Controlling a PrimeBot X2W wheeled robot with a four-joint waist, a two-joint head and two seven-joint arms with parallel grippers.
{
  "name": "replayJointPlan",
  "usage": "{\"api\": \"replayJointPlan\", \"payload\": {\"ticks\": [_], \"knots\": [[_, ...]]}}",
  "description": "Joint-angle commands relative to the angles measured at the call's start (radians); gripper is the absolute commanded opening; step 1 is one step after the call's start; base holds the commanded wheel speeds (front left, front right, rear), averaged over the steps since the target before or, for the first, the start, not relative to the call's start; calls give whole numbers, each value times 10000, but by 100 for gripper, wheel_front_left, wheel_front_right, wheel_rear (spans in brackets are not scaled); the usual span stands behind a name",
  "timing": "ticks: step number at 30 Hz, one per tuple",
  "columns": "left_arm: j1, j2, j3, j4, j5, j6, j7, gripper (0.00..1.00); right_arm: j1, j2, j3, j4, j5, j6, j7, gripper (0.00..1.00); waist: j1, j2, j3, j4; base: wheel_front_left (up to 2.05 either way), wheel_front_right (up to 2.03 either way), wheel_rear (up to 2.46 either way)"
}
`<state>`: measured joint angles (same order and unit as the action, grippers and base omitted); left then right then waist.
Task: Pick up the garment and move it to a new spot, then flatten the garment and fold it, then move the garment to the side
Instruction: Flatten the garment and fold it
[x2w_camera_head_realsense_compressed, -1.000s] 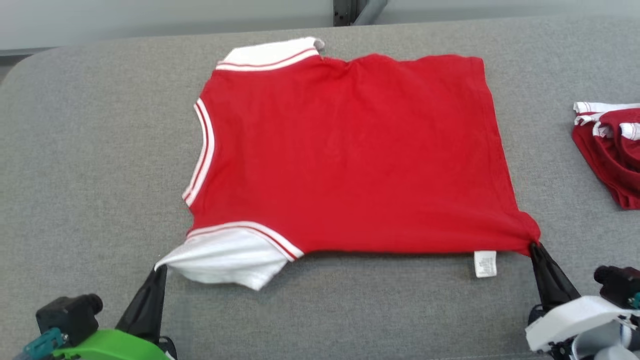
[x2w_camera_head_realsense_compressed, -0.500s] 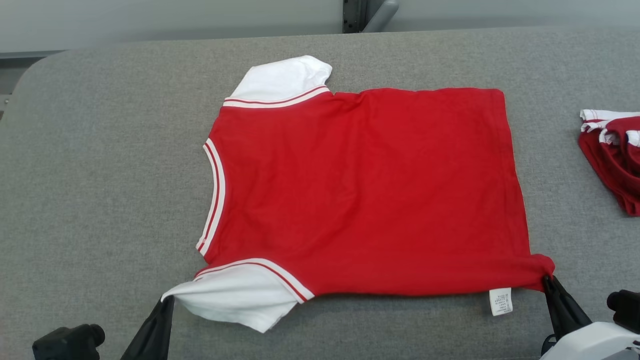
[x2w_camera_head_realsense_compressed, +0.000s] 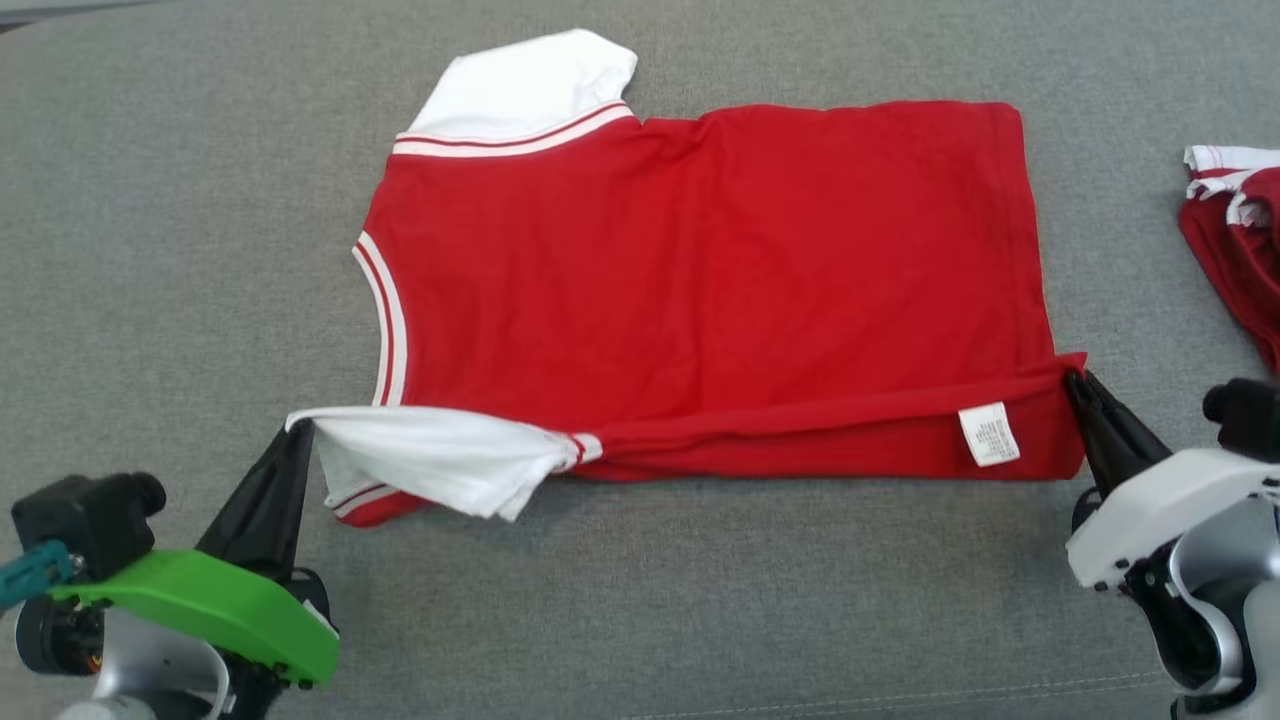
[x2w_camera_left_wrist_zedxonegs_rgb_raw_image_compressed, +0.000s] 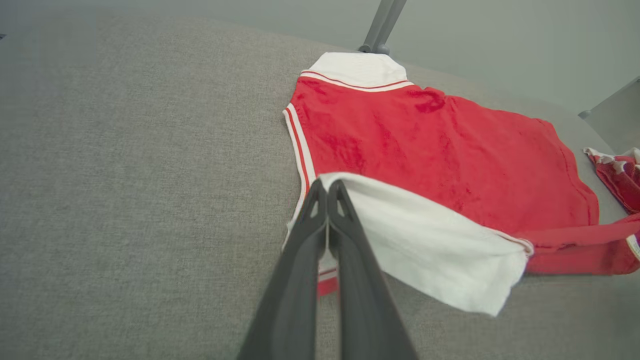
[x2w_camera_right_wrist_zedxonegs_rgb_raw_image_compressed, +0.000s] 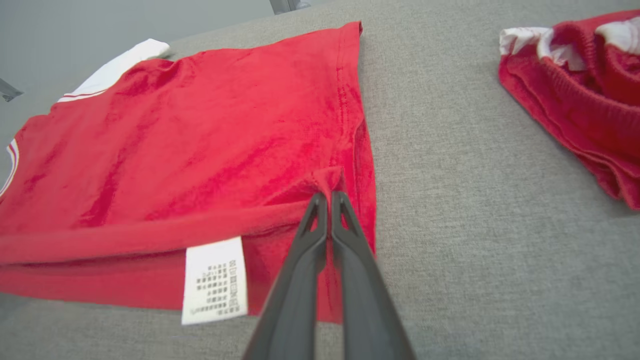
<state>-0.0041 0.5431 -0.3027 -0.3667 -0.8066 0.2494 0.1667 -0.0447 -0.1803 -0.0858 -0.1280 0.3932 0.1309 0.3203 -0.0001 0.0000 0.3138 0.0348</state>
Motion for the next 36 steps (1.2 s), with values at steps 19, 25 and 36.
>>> {"api": "replayJointPlan", "payload": {"ticks": [19,25,36], "knots": [[-2630,-1118,-113,3180,54,-1480,-1760,100,-2186,-446,861,1903,86,-4,-2772,100,1,0,1315,-130,0,0,0],[-2764,-1455,174,3541,753,-1170,-3309,100,-2053,-240,768,1747,-514,-4,-4600,100,1,0,1019,-198,0,0,0],[-2892,-1904,963,3430,2984,-1346,-4321,100,-1772,164,704,1560,-1672,-4,-5777,100,1,0,372,-290,0,0,0]]}}
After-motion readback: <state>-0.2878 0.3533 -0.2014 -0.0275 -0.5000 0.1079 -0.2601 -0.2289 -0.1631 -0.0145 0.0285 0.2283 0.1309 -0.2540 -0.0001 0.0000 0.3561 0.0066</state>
